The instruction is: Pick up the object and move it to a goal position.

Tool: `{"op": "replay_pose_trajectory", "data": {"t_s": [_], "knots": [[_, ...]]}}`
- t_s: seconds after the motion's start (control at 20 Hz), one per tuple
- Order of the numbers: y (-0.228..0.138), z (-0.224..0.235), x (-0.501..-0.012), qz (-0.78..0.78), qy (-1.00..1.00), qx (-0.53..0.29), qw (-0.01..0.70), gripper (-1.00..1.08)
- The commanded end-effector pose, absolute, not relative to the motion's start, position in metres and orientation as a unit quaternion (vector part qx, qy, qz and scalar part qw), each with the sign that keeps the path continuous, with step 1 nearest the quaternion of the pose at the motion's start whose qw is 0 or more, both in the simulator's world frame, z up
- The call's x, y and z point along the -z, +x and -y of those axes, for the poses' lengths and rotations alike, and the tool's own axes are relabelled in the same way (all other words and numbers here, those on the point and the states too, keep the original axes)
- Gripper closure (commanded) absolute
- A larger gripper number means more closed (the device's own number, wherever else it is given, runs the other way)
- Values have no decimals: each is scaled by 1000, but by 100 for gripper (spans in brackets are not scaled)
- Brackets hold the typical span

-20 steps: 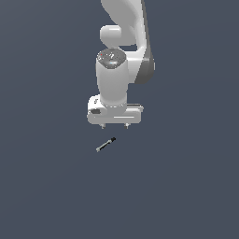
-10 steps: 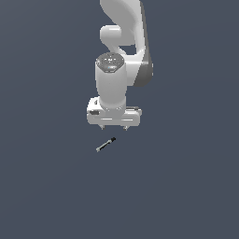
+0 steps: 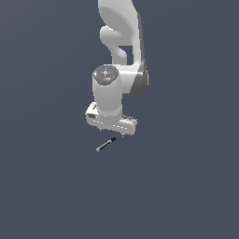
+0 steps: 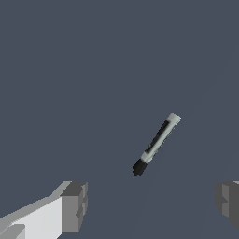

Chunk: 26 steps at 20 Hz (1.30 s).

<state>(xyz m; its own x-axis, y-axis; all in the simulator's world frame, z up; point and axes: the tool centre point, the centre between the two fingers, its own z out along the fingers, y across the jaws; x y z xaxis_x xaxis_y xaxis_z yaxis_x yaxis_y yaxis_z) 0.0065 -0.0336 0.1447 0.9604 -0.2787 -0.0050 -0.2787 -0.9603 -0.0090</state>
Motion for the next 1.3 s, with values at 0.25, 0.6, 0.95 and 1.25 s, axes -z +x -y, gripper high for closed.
{"op": "replay_pose_trajectory", "data": {"t_s": [0.25, 0.6, 0.95, 1.25], "knots": [[5, 47, -110, -259, -966, -3, 6, -92], [2, 60, -82, -356, -934, -2, 3, -92], [-1, 69, -65, -413, -911, -1, 1, -92], [-2, 72, -60, -431, -902, 0, 0, -92]]}}
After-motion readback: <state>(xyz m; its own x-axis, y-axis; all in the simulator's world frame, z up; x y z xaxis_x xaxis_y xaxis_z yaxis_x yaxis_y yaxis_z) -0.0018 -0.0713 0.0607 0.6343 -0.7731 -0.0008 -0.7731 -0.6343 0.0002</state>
